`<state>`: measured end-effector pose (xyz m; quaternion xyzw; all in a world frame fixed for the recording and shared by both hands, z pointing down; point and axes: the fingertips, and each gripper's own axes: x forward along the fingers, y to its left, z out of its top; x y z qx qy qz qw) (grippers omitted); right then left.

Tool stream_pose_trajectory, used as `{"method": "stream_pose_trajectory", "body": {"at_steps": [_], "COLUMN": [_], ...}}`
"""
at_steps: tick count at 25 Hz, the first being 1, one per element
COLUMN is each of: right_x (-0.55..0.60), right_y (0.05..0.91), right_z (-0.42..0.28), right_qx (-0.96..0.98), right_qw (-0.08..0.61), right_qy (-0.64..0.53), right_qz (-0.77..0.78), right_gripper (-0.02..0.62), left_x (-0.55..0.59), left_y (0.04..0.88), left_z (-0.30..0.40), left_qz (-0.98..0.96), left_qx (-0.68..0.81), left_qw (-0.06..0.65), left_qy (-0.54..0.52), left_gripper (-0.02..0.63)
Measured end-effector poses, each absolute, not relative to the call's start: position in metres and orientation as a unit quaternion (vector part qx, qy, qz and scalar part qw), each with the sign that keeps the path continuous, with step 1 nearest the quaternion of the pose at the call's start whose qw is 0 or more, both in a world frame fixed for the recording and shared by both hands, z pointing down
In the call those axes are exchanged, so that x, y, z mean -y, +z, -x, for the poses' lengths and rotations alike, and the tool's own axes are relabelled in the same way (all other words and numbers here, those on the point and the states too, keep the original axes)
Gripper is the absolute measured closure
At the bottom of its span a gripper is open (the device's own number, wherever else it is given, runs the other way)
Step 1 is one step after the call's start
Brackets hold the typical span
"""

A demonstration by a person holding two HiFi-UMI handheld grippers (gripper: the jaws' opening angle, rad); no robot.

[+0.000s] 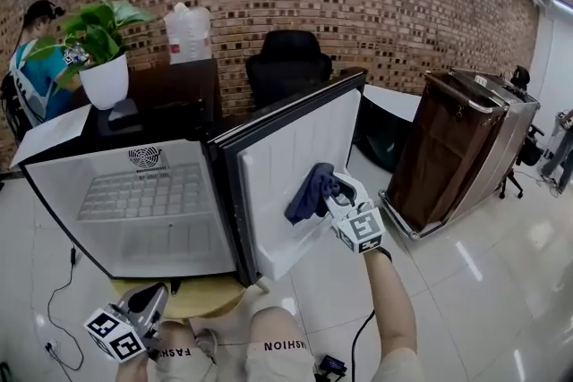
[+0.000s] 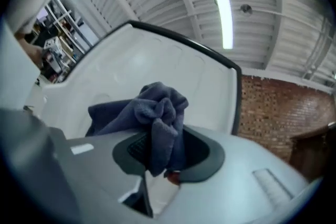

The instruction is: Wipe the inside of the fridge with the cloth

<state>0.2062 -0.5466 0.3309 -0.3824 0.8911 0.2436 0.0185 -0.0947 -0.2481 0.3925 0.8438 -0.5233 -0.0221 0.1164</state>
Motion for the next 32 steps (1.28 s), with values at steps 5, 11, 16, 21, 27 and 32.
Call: {"method": "stream_pose_trajectory", "body": {"at_steps": [5, 11, 16, 21, 27, 32], "right_x": [0.645, 0.615, 0.493, 0.383, 0.411, 0.482], "right_y": [0.373, 0.361, 0.319, 0.326, 0.342, 0.367], "right_z": [-0.229, -0.228, -0.183, -0.108, -0.106, -0.134], "right_qx": [-0.857, -0.856, -0.893, -0.916, -0.932, -0.906], "right_qw": [-0.094, -0.087, -0.035, -0.066, -0.034, -0.113], "right_qy": [0.216, 0.223, 0.301, 0.342, 0.304, 0.303], "right_qz": [0.459, 0.458, 0.334, 0.202, 0.192, 0.274], "right_gripper": [0.484, 0.488, 0.488, 0.488, 0.491, 0.495], "left_x": [0.249, 0.244, 0.253, 0.276, 0.283, 0.280], "left_y": [0.391, 0.391, 0.387, 0.381, 0.371, 0.377], "left_z": [0.081, 0.077, 0.067, 0.058, 0.039, 0.040], "left_qz": [-0.852, -0.854, -0.858, -0.859, -0.869, -0.869], "left_qx": [0.510, 0.507, 0.499, 0.501, 0.488, 0.486], "left_qw": [0.115, 0.118, 0.122, 0.101, 0.086, 0.096], "left_qy": [-0.020, -0.018, -0.017, -0.003, -0.007, -0.011], "left_gripper": [0.603, 0.603, 0.603, 0.604, 0.604, 0.604]}}
